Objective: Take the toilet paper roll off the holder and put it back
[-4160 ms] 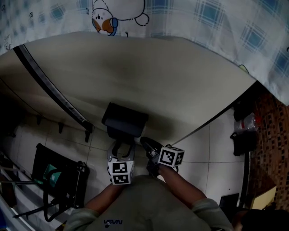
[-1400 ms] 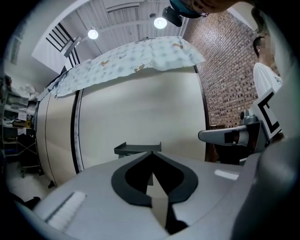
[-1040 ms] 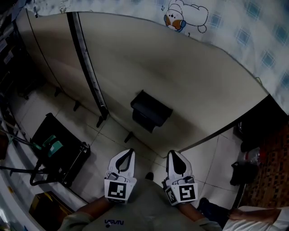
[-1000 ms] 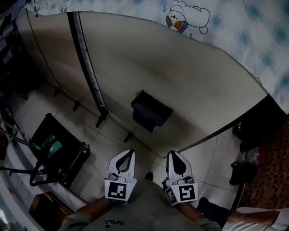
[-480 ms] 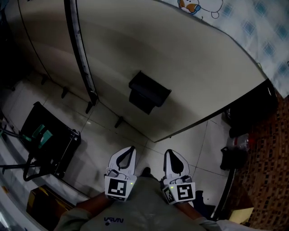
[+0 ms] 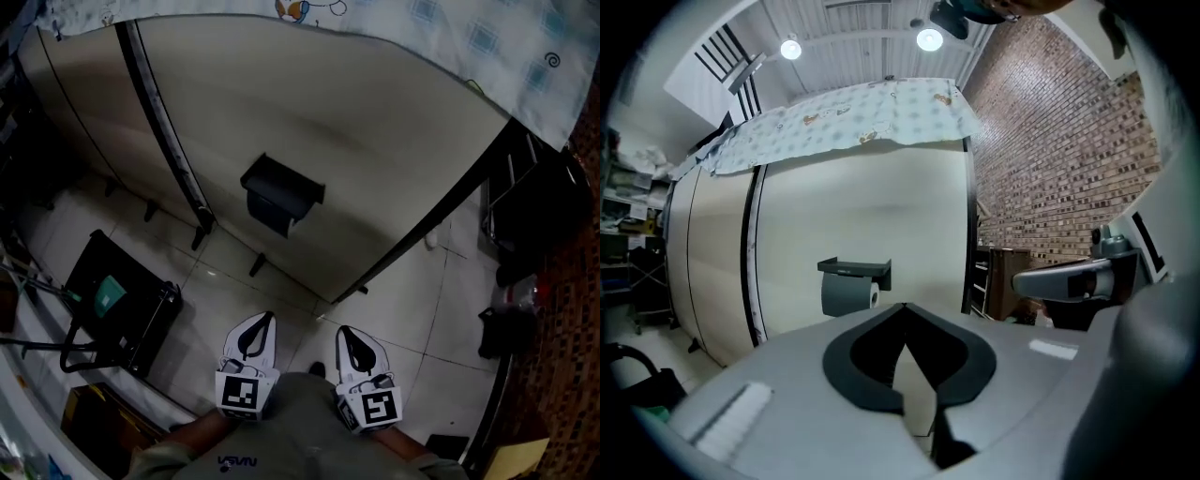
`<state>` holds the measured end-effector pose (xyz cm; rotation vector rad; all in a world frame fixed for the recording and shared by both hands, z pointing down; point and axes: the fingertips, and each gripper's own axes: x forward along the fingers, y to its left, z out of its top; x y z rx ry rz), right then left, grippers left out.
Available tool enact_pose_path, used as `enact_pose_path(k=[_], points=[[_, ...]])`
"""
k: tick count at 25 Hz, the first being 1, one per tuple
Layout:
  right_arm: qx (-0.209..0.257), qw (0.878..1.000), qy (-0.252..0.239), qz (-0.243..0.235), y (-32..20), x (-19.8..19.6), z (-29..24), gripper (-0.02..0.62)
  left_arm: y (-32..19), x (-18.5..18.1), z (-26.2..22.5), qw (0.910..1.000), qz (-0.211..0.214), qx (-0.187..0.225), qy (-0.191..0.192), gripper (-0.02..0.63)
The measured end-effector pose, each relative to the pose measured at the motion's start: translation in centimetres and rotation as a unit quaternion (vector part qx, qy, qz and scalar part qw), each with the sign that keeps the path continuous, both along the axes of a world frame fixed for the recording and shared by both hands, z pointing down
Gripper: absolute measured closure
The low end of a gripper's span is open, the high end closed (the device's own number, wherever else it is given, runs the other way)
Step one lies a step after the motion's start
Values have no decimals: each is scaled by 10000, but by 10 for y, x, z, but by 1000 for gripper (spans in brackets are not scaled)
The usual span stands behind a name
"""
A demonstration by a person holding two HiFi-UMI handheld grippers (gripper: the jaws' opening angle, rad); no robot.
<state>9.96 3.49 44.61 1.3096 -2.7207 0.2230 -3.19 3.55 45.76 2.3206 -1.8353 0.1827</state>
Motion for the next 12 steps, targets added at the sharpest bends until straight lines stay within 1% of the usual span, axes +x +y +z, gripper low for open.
enact_pose_path(k=[6, 8, 12], points=[[-4, 9997, -128, -209, 5, 25, -2, 595, 7, 27, -5, 9999, -90, 18, -139, 600], [9, 9994, -155, -300, 6, 27, -1, 595, 8, 34, -6, 9998, -63, 41, -167, 600], [19, 9990, -184, -413, 13, 23, 1, 595, 12, 36, -7, 9998, -79, 92, -148, 600]])
